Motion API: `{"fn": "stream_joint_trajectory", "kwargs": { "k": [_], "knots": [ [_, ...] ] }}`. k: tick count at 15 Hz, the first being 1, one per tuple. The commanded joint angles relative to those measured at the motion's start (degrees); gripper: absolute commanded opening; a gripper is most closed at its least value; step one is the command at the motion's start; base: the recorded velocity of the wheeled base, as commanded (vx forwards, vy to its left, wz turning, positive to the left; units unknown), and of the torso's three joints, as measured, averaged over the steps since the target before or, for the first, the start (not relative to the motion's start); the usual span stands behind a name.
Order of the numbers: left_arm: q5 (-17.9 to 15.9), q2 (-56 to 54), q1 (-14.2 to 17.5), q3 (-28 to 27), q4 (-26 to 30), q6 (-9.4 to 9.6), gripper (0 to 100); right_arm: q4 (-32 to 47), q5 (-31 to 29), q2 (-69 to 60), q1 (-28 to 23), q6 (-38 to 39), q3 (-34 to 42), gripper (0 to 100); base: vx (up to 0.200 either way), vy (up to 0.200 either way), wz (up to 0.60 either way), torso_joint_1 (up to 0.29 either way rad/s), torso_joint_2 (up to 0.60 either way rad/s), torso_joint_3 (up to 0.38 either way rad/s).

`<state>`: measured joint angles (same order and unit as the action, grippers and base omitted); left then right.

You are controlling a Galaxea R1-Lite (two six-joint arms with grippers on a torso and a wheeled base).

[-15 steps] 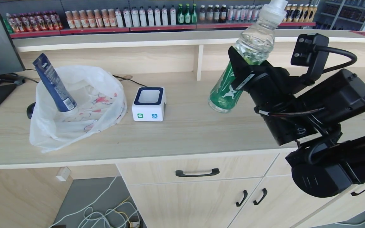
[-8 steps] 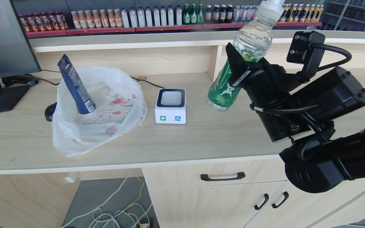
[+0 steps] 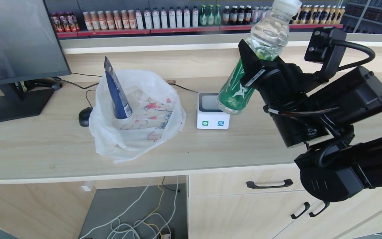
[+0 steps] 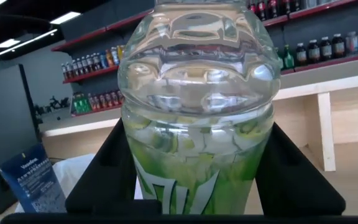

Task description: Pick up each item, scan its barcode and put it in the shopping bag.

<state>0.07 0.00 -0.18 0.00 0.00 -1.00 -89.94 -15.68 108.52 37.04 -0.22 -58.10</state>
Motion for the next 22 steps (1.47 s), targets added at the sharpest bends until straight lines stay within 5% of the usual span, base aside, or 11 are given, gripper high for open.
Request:
{"fn": "stream_joint_trajectory", "kwargs": {
  "k": [1,8,13,22],
  "knots": [
    [0.0,0.0,0.0,0.0,0.0,0.03,100,-0.1,0.0,-0.8,0.5,0.0,0.2,0,0.0,0.0,0.0,0.0,0.0,0.0],
    [0.0,0.1,0.0,0.0,0.0,0.03,100,3.3,-1.2,-0.1,0.4,2.0,-1.7,0,0.0,0.0,0.0,0.0,0.0,0.0],
    [0.0,0.1,0.0,0.0,0.0,0.03,100,14.6,-2.0,4.3,0.2,12.5,-14.5,0,0.0,0.0,0.0,0.0,0.0,0.0],
    [0.0,0.1,0.0,0.0,0.0,0.03,100,18.0,-5.4,6.6,-2.1,34.4,-16.3,0,0.0,0.0,0.0,0.0,0.0,0.0]
  ]
}}
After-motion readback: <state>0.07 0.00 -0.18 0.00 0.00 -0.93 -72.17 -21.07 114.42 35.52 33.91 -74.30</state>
